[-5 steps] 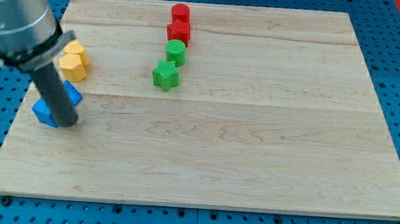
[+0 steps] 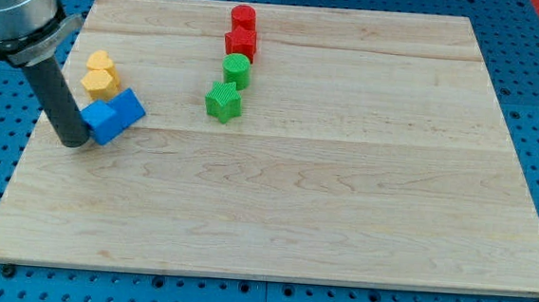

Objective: Separate the hexagon from the group of blocks

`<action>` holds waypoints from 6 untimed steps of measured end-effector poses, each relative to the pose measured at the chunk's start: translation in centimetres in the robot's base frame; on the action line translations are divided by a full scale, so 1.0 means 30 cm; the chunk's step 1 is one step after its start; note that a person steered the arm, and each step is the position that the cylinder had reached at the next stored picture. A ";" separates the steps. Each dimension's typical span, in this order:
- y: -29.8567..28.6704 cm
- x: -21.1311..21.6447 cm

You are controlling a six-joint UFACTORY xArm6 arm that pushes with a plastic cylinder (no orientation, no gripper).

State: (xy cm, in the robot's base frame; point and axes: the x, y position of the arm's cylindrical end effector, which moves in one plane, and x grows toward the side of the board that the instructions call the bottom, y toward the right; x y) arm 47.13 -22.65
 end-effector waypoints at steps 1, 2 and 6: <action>-0.006 0.077; 0.200 0.078; 0.500 0.078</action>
